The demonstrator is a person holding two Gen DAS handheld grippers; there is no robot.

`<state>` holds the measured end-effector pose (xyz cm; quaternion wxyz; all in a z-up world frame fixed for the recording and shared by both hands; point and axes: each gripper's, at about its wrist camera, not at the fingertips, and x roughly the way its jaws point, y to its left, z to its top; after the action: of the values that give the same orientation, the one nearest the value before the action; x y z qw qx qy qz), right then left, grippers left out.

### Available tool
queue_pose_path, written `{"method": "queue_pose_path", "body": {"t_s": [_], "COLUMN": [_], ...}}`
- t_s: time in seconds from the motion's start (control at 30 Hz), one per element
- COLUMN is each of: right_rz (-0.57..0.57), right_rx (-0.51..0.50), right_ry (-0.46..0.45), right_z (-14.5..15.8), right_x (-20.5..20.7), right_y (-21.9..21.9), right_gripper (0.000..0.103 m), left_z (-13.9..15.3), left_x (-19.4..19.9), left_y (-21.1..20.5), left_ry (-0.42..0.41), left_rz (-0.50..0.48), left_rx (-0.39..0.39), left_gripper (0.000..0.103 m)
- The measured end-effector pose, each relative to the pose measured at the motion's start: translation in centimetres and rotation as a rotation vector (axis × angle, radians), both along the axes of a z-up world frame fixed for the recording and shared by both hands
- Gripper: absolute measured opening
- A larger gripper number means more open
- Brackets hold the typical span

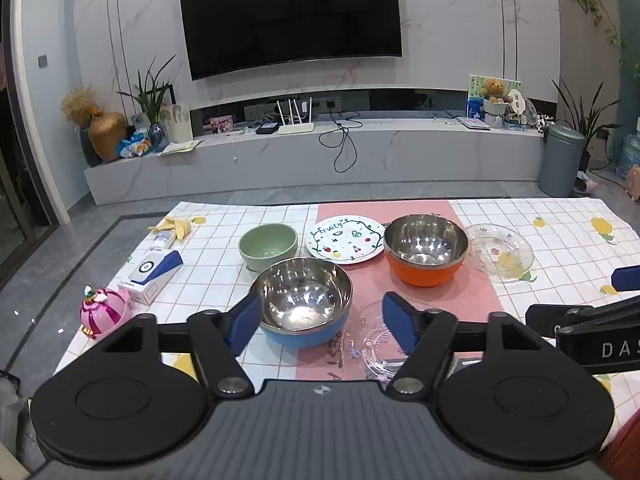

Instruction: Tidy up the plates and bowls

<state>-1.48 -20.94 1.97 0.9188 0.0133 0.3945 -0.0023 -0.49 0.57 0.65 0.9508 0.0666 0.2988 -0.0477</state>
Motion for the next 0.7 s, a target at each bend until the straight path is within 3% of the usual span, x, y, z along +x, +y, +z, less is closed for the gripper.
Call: {"method": "queue_pose_path", "body": {"t_s": [0.3,0.7], "right_rz": [0.002,0.003], "right_rx": [-0.005,-0.004], "right_ry": [-0.002,0.005], "right_z": [0.15,0.1], "right_x": [0.01,0.13], "right_y": [0.18,0.06], "right_gripper": [0.1,0.101], "left_z": [0.24,0.27], "left_x": [-0.08,-0.07], "left_y": [0.51,0.23], "left_ry": [0.006,0.009], "left_rz": [0.039,0.034], "left_rx": [-0.052,-0.041], "left_gripper": [0.072,0.069]}}
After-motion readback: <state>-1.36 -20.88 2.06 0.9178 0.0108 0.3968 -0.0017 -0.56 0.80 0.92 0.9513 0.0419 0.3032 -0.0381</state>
